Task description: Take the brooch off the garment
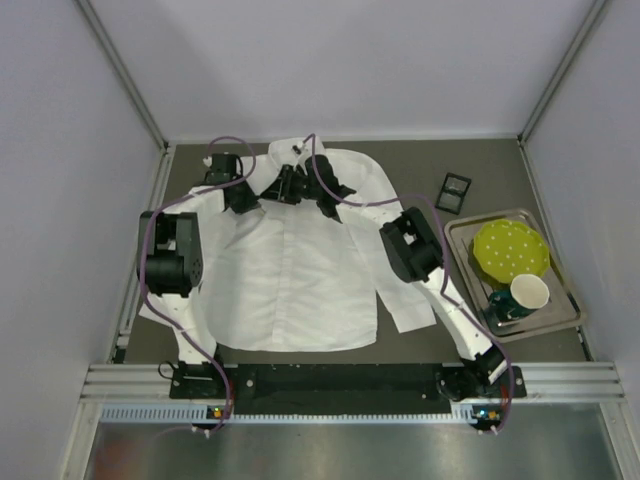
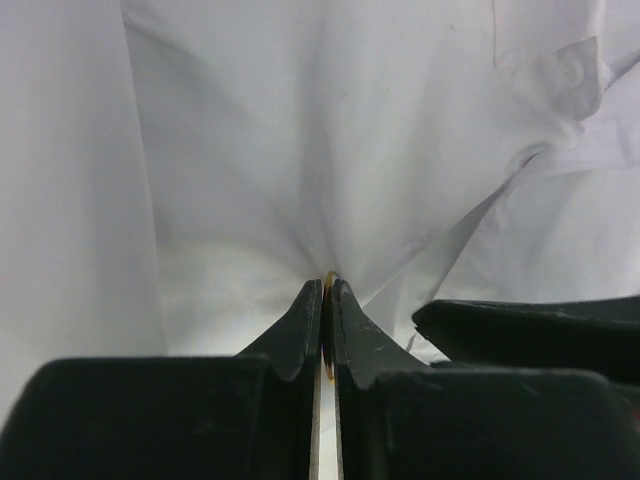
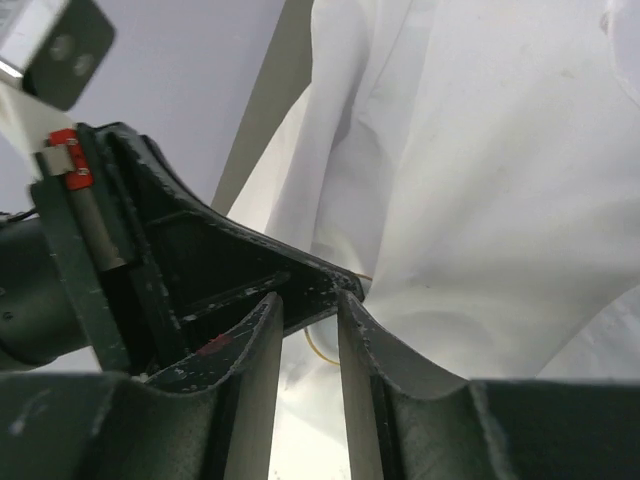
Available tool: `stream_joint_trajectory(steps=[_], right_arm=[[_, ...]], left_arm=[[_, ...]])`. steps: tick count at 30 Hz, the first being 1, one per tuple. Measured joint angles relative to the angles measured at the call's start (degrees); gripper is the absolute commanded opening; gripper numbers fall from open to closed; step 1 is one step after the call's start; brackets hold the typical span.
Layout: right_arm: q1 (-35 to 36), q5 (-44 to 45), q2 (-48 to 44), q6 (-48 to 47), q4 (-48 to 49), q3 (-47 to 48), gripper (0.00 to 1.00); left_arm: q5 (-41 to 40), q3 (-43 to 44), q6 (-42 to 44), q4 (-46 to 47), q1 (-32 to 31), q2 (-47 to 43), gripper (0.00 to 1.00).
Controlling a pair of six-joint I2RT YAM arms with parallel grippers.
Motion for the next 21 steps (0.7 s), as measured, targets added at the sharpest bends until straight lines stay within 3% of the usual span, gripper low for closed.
stream_joint_trajectory(steps=[21], right_arm=[[-0.44, -2.84, 3.87, 9.57, 5.22, -0.13, 0.24]], left_arm=[[-1.05, -13.81, -2.82, 22.73, 0.00, -2.82, 0.01]])
